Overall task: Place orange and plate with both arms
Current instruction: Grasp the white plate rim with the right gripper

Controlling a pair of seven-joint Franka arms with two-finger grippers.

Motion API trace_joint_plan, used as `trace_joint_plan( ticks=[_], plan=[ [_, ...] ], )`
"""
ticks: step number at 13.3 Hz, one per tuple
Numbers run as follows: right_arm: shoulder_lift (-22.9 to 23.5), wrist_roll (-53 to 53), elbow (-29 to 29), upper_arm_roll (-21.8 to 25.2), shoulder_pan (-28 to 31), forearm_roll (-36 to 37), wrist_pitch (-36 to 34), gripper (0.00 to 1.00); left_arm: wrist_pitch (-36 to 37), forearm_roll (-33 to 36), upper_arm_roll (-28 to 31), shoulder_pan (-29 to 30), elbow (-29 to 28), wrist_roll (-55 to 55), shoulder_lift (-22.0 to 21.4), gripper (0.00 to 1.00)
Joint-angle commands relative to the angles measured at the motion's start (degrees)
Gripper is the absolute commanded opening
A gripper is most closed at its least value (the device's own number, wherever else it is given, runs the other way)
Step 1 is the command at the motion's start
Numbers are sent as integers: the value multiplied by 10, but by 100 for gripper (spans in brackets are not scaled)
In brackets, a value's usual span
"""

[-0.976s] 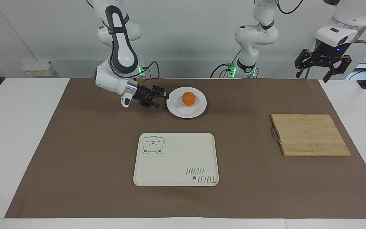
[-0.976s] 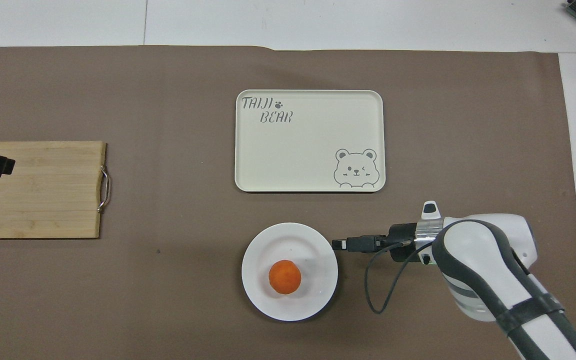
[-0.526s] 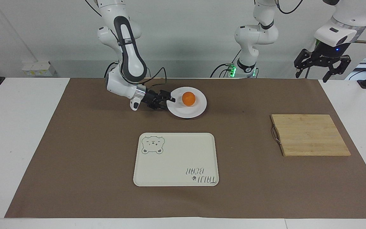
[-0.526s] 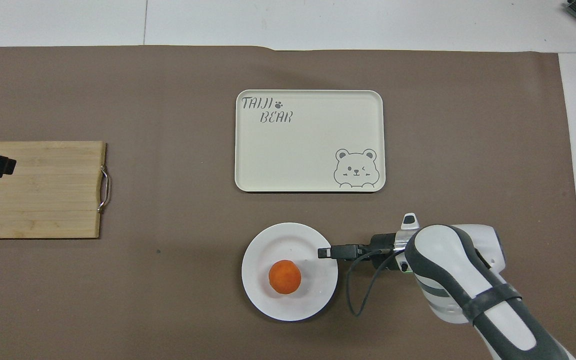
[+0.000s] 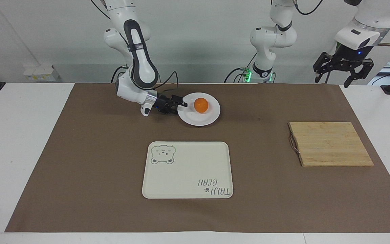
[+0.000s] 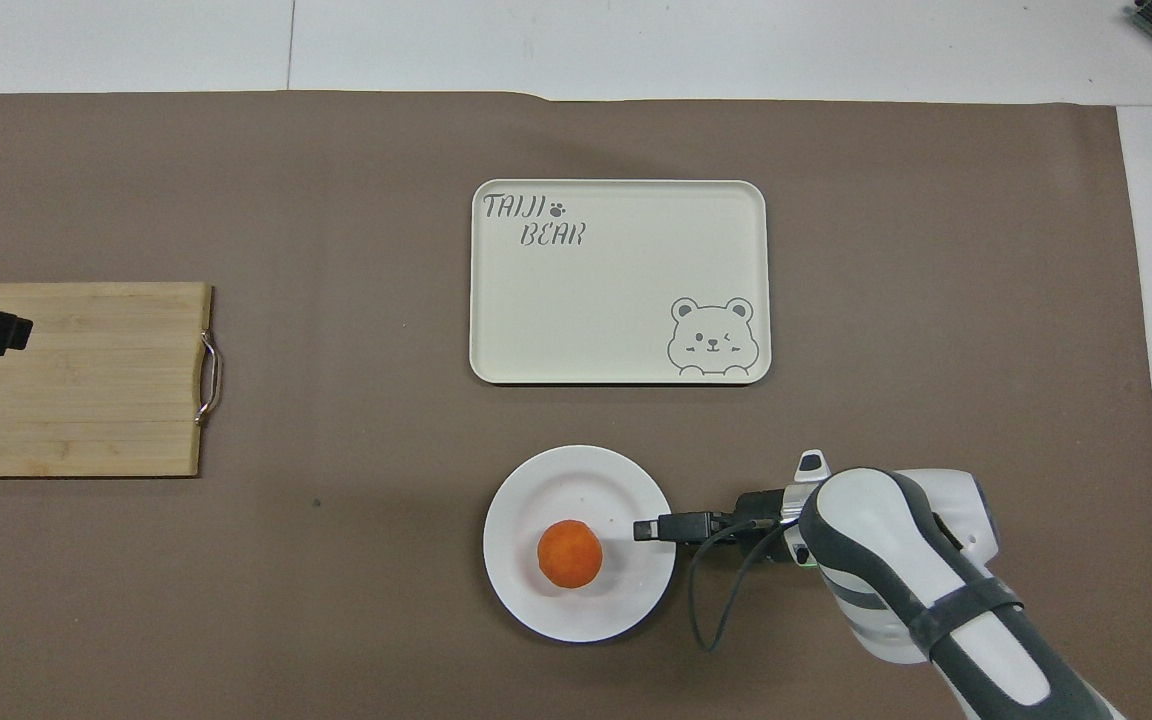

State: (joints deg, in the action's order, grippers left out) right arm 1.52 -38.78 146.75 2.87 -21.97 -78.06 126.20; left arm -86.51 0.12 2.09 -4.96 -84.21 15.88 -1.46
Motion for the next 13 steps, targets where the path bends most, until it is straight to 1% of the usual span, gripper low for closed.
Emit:
trace_joint_plan(
  ticks=[1,2,3,5,6,9,13],
  plan=[
    [-16,-16,15,1,-20,-39,12,98,15,4,-5,7,11,4,2,100],
    [-16,-9,15,1,-23,-39,16,77,15,5,-5,7,11,4,1,100],
    [-16,-3,15,1,-24,-39,18,59,15,5,-5,7,11,4,2,100],
    [-16,3,15,1,-24,-39,20,13,15,5,-5,7,11,4,2,100],
    [-15,13,15,1,-24,-39,21,0,15,4,-5,7,11,4,2,100],
    [-8,21,11,1,-41,-39,51,0,15,4,-5,7,11,4,2,100],
    [3,-33,-9,1,-40,-39,52,0,15,4,-6,7,11,4,2,100]
  ],
)
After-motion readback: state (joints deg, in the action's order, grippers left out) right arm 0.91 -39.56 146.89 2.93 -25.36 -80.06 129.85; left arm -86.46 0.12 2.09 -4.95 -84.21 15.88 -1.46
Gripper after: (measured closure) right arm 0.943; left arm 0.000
